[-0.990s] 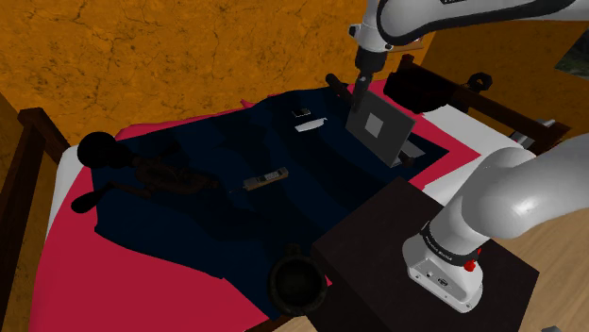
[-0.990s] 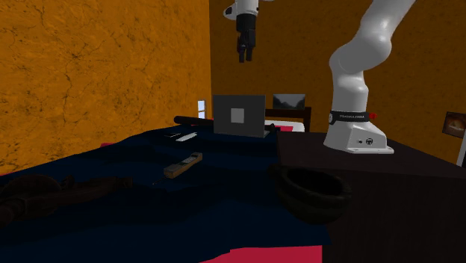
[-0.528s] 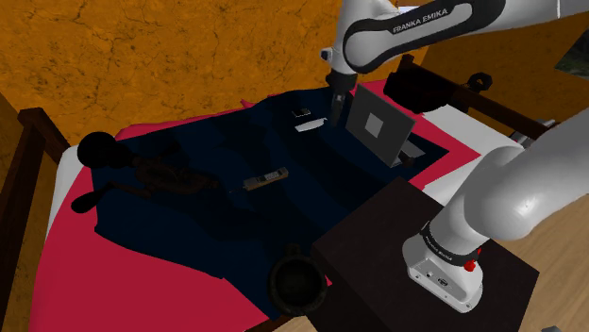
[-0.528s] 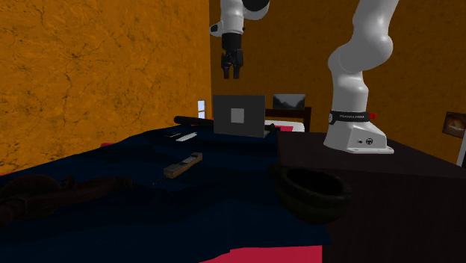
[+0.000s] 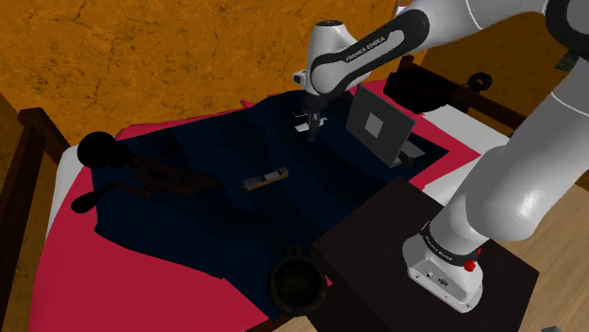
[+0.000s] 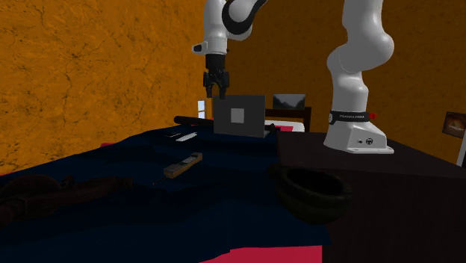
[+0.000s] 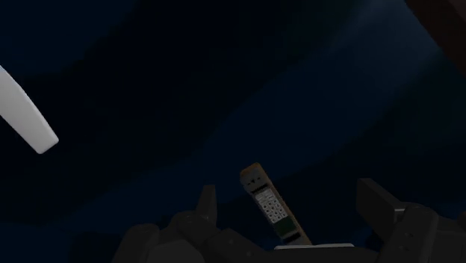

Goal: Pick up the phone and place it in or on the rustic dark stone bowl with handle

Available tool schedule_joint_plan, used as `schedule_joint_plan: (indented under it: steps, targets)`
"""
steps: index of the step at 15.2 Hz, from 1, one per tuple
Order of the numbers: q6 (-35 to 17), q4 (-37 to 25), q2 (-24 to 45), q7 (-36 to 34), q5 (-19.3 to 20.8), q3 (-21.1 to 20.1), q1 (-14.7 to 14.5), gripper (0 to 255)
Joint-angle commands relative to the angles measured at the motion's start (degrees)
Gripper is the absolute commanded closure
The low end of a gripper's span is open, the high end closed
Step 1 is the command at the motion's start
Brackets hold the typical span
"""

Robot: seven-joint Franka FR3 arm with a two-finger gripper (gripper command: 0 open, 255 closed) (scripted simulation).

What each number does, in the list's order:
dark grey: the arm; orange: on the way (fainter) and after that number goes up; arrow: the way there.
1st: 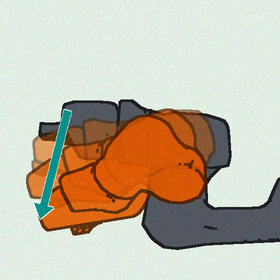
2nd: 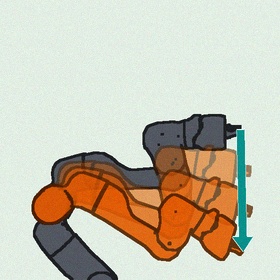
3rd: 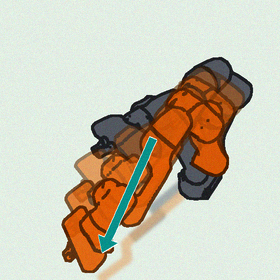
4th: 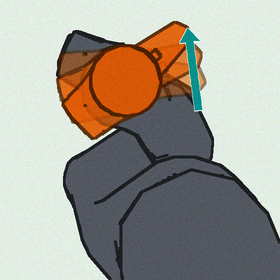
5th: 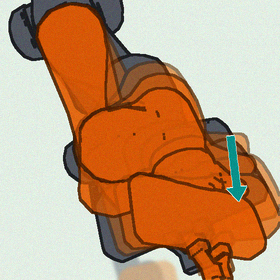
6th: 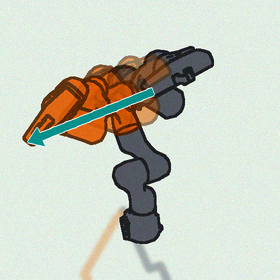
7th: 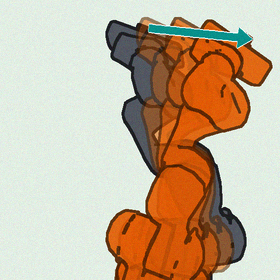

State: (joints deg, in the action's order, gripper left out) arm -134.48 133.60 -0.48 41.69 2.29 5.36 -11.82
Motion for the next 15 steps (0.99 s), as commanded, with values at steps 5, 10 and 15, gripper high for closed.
schedule_joint_plan:
  steps: [5, 10, 15]
  targets:
    - [-6.7, -5.9, 12.7, 7.4, -2.1, -2.2, -1.2, 0]
    - [-10.4, -11.8, 22.4, 12.4, -2.5, -4.6, -1.8, 0]
    - [-13.0, -18.5, 31.9, 16.6, -1.6, -7.0, -2.6, 0]
